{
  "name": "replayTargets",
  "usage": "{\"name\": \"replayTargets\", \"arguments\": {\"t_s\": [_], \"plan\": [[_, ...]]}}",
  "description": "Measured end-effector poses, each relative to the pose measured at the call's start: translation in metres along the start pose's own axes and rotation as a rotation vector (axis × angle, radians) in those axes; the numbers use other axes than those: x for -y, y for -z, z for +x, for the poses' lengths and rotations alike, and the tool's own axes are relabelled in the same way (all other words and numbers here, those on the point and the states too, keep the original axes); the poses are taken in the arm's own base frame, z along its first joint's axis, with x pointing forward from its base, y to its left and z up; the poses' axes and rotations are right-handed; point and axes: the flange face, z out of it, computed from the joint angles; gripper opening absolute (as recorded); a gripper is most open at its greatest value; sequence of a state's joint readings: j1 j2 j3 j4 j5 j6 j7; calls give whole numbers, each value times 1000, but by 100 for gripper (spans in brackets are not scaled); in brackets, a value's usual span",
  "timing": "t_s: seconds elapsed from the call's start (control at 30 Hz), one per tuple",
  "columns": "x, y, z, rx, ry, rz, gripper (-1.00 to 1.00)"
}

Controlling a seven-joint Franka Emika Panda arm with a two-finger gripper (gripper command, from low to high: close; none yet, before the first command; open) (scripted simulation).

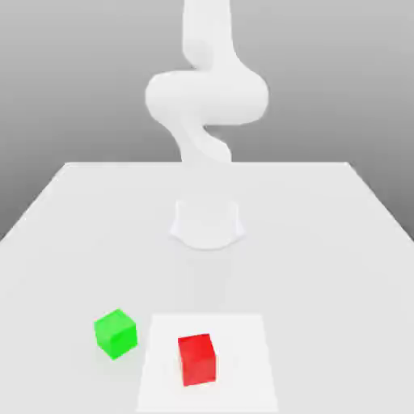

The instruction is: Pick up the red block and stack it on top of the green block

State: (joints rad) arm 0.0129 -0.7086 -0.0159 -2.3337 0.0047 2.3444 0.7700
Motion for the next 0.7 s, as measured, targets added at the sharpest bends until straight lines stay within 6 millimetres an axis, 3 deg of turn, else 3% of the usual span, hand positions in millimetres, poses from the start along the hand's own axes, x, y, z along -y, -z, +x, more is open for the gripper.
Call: {"name": "replayTargets", "arguments": {"t_s": [0.17, 0.37, 0.53, 0.7], "plan": [[-22, -112, -15, 132, 42, -102, 0], [-66, -227, -56, 282, 92, -222, 0], [-118, -305, -104, 404, 136, -325, 0], [-181, -362, -160, 523, 180, -431, 0]]}}
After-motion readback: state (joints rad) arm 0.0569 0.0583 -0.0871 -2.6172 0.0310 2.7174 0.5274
